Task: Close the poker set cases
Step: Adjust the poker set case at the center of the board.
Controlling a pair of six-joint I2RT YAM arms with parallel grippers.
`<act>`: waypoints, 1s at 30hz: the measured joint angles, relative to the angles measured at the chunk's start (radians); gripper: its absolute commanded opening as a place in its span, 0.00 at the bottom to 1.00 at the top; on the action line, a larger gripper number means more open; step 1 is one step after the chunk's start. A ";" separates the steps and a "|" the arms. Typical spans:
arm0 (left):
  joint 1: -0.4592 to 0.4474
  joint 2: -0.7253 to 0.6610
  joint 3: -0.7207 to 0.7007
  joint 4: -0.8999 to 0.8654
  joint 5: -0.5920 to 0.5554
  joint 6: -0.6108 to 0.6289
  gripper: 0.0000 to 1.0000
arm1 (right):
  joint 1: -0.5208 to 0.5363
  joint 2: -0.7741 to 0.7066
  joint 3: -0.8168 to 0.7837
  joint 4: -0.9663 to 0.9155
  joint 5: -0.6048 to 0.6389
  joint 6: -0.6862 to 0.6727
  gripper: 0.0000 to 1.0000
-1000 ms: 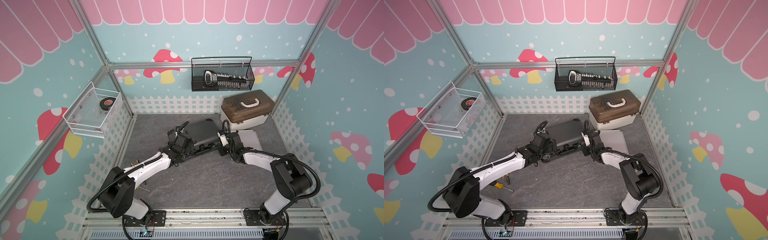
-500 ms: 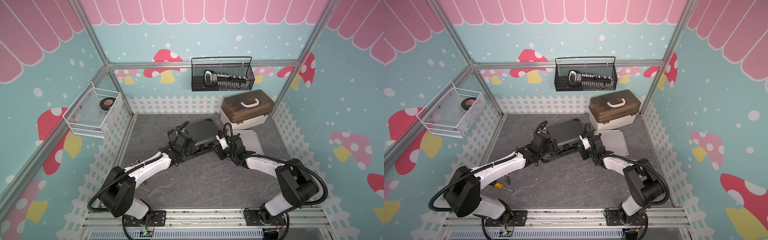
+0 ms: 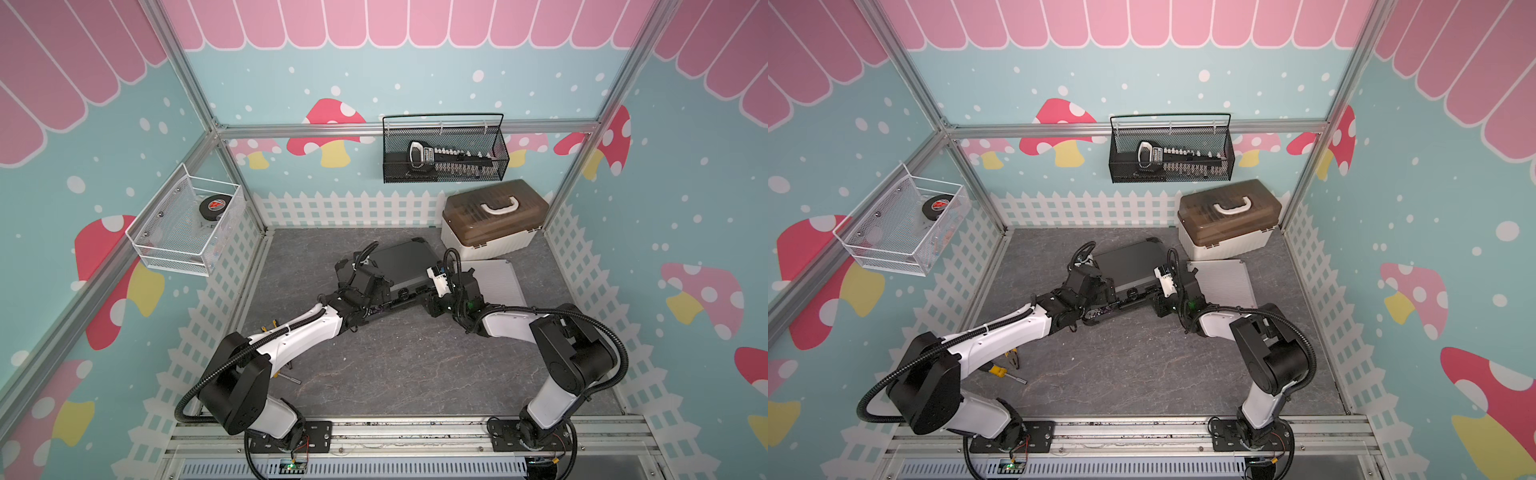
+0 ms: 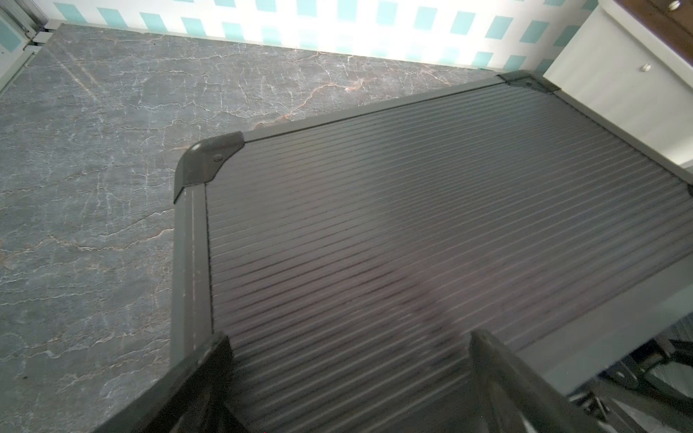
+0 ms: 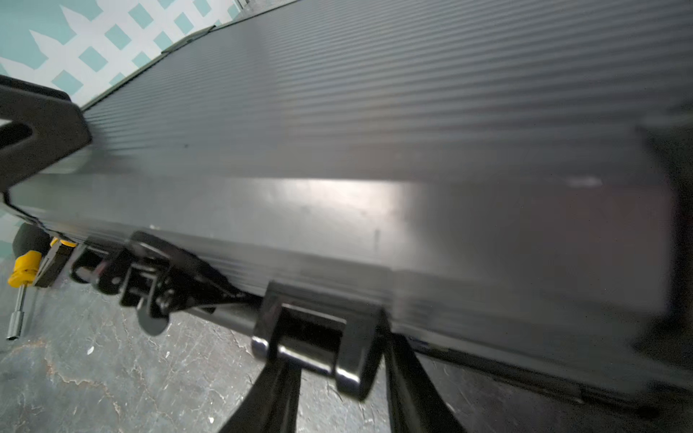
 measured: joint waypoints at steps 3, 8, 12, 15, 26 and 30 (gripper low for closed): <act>0.000 0.000 0.000 0.004 0.002 0.004 0.99 | -0.002 0.002 0.001 0.004 -0.009 0.011 0.22; 0.000 0.000 0.000 0.007 0.003 0.011 0.99 | -0.001 0.002 0.001 0.003 -0.010 0.007 0.10; 0.000 0.000 0.000 0.007 0.003 0.012 0.99 | 0.000 -0.001 0.000 0.001 -0.008 0.002 0.07; 0.000 0.000 0.000 0.006 0.003 0.012 0.99 | 0.005 -0.008 -0.001 -0.005 0.005 -0.003 0.06; -0.001 0.000 0.000 -0.015 0.006 0.018 0.99 | 0.027 -0.069 -0.025 -0.077 0.064 -0.028 0.05; -0.002 0.000 0.002 -0.036 0.006 0.019 0.99 | 0.031 -0.097 -0.029 -0.120 0.071 -0.028 0.04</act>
